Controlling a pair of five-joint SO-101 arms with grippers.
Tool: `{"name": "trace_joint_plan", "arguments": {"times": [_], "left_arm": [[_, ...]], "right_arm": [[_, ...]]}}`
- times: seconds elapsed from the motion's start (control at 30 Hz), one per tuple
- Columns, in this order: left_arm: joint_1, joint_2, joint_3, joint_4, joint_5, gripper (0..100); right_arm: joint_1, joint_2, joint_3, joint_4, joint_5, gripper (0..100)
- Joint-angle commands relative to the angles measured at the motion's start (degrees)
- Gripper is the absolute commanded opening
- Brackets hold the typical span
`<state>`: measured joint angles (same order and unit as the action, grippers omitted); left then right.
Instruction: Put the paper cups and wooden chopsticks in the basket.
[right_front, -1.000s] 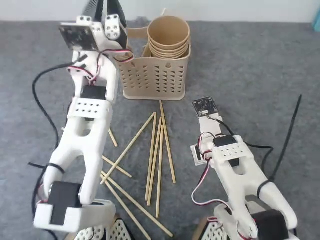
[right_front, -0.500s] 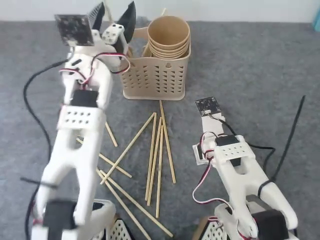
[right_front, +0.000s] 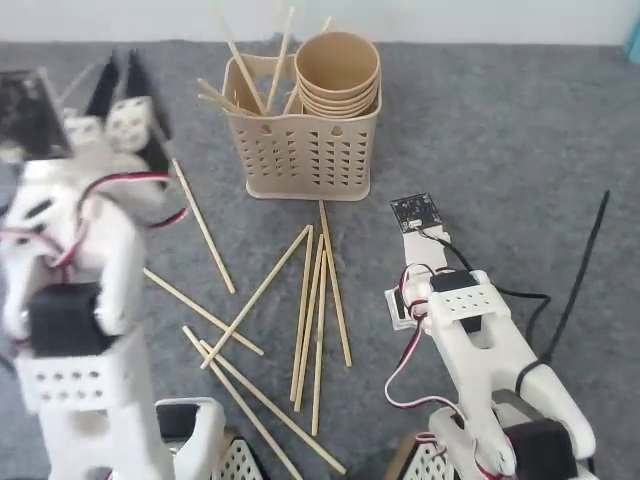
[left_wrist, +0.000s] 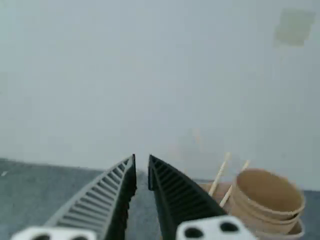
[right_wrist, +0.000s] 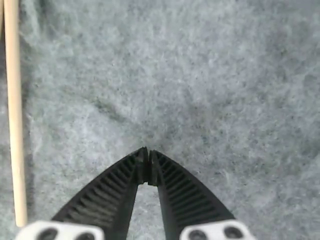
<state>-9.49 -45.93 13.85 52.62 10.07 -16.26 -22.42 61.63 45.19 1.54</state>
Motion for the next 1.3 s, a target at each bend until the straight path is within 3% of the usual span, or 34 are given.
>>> {"name": "trace_joint_plan", "arguments": {"times": [0.0,0.1,0.27,0.5,0.63,0.7,0.8,0.93,1.27], "left_arm": [[-8.97,-1.41,-1.01,13.71,0.35,2],[-13.19,-1.76,6.29,17.49,2.46,2],[-17.14,-2.02,22.11,16.88,13.54,2],[-17.76,-2.02,48.48,-3.08,14.77,2],[-17.76,-1.58,58.07,-18.2,14.77,2],[-17.76,-1.58,59.03,-21.98,14.77,3],[-17.58,-1.49,59.03,-21.01,14.95,11],[-17.58,-1.49,59.12,-19.43,15.12,24],[-17.67,-1.49,59.38,-19.6,18.2,25]], "right_arm": [[0.66,-0.04,-0.97,-0.84,0.35,0.6],[0.48,0.22,-0.97,-1.19,-1.76,0.6],[0.4,-0.13,-1.23,-1.98,-7.74,0.6],[-7.43,-0.22,-4.04,1.1,-8.26,0.7],[-11.38,0.22,-10.99,6.11,-13.63,3.6],[-12.79,0.48,-15.21,8.66,-15.21,11.0],[-15.25,0.48,-18.81,9.01,-15.03,18.1],[-18.15,0.66,-19.34,3.3,-15.3,13.3],[-18.15,19.65,-23.03,-15.69,-14.95,10.9]]}}
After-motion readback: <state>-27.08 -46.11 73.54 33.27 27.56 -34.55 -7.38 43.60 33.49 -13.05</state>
